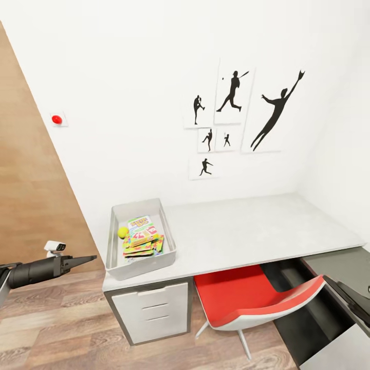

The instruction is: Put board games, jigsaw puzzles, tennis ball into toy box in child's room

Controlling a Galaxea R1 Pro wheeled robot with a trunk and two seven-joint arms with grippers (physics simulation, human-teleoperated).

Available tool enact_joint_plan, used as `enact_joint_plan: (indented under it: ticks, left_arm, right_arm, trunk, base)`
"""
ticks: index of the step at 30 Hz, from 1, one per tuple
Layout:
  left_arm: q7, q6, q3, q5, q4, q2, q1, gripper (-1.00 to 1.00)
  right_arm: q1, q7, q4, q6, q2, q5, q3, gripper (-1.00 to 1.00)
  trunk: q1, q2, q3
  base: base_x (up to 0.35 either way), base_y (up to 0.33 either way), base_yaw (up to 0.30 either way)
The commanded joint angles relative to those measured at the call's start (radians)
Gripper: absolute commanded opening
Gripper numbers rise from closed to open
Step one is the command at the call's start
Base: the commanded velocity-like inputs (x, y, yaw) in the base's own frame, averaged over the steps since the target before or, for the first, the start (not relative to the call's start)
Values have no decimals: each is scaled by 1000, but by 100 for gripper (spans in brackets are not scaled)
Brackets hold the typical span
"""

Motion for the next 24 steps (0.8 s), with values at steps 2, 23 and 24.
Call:
enact_joint_plan:
  ticks: [2, 23, 24]
  left_arm:
    - [-4, 11, 0, 0, 0, 0, -1, 100]
    - [-4, 11, 0, 0, 2, 0, 1, 100]
    - [-4, 11, 0, 0, 2, 0, 1, 100]
  right_arm:
    - [-1, 2, 0, 9, 0, -2, 0, 100]
    - [-1, 4, -1, 9, 0, -2, -1, 100]
    - [-1, 5, -1, 9, 0, -2, -1, 100]
  trunk:
    - [1, -2, -2]
    - [1, -2, -2]
    - [1, -2, -2]
  base:
    - [-2, -5, 0]
    - [0, -1, 0]
    - [0, 0, 0]
